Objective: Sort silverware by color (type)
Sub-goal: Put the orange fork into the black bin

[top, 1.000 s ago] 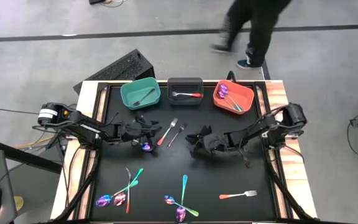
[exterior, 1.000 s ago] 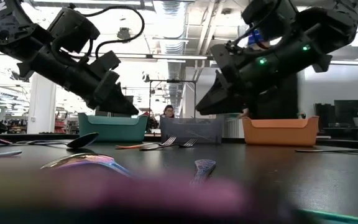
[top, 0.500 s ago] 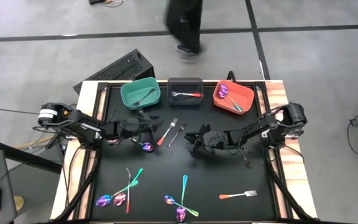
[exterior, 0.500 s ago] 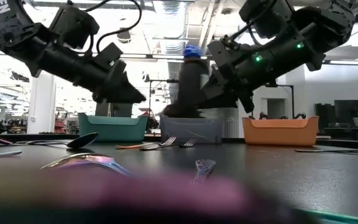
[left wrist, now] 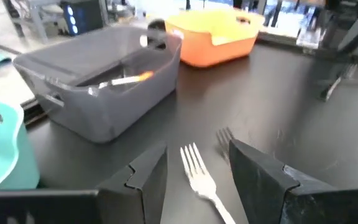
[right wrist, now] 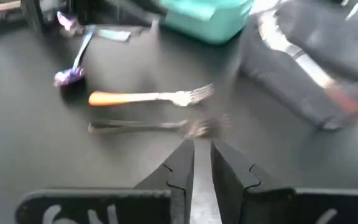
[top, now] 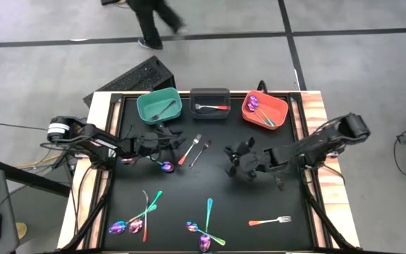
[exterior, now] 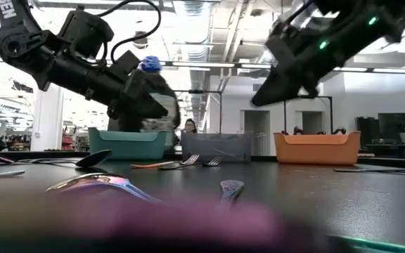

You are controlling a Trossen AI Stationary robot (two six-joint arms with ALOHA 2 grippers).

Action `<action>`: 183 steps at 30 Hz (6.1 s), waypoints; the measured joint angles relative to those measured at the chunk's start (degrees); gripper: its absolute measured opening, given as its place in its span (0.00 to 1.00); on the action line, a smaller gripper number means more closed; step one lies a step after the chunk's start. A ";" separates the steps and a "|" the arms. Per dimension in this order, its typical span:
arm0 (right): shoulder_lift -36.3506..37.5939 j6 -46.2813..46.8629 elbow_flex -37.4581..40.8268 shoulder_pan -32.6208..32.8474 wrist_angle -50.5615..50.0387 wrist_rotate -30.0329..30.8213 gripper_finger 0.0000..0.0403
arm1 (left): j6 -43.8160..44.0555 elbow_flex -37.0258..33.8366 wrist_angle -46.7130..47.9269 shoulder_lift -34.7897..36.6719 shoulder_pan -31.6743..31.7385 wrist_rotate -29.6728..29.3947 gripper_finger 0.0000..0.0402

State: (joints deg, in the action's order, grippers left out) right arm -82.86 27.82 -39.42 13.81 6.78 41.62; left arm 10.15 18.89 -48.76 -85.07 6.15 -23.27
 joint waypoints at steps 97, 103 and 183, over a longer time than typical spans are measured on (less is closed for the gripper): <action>-21.52 -3.32 6.36 -0.53 60.73 -8.75 0.62 | -24.03 15.20 1.45 -9.78 -11.50 4.52 0.01; -21.35 -4.55 6.36 -0.41 60.84 -2.83 0.57 | -25.46 15.20 2.03 -9.78 -12.73 2.16 0.01; -10.92 -34.17 4.15 9.23 32.36 0.71 0.03 | -10.42 15.20 -5.05 -9.75 -8.18 19.37 0.34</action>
State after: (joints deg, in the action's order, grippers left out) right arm -93.78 -6.34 -35.27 23.04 39.14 42.33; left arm -0.26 34.09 -53.80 -94.83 -2.03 -3.90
